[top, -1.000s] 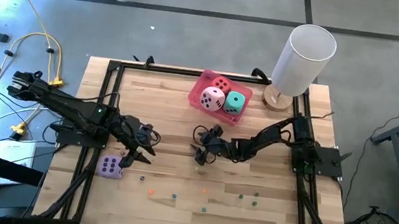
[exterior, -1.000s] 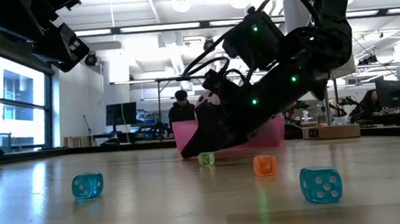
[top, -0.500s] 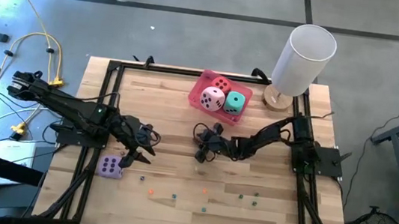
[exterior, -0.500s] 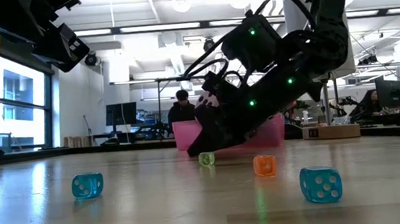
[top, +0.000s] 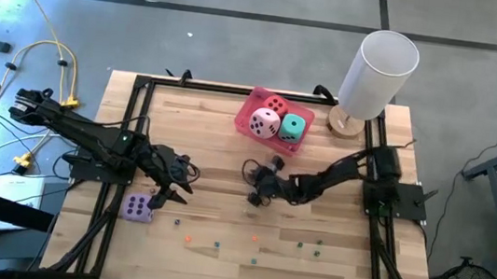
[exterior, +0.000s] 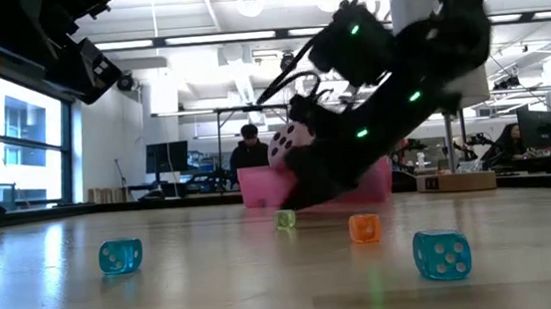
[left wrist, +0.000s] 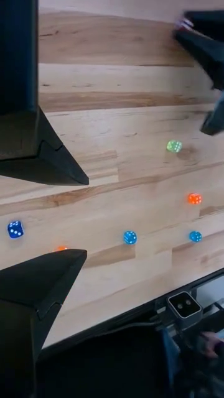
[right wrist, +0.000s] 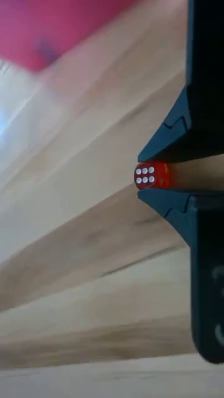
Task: Pick & Place Dice
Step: Put the small red dice into the pink bin
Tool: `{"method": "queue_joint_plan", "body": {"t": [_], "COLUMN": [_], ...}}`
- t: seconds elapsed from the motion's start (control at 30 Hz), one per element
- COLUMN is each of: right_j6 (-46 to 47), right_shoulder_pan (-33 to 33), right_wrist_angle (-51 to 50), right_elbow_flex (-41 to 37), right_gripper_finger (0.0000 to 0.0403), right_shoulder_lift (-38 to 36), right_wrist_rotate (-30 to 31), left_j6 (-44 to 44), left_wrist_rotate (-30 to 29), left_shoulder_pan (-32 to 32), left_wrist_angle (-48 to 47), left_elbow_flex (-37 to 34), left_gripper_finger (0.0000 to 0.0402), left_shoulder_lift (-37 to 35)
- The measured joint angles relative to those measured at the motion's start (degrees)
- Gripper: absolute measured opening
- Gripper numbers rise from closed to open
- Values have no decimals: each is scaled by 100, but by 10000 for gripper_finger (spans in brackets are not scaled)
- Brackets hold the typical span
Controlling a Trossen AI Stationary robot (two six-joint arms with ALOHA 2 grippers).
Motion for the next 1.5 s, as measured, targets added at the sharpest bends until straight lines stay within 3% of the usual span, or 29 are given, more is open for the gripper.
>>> {"method": "queue_joint_plan", "body": {"t": [0.27,0.5,0.6,0.87,1.07,1.23,1.5], "right_j6": [1172,1919,2112,2087,2275,2247,2374], "right_shoulder_pan": [392,109,-259,-1375,-1733,-1768,-1751], "right_wrist_angle": [-2817,-4360,-4694,-4674,-4543,-4526,-4525], "right_elbow_flex": [4,9,9,11,15,17,17], "right_gripper_finger": [38,40,41,42,48,94,195], "right_shoulder_lift": [-1607,-2744,-2942,-2893,-2897,-2899,-2899], "right_wrist_rotate": [1969,2521,2305,1032,463,237,-4], "left_j6": [399,406,417,524,329,325,317], "left_wrist_rotate": [-20,-29,-29,-29,-43,-348,-353], "left_shoulder_pan": [2,2,2,2,1,0,2], "left_wrist_angle": [26,210,342,737,833,876,877], "left_elbow_flex": [-2,-4,-5,-6,-6,-6,-6], "left_gripper_finger": [173,173,173,173,173,173,173], "left_shoulder_lift": [0,0,0,2,2,2,2]}}
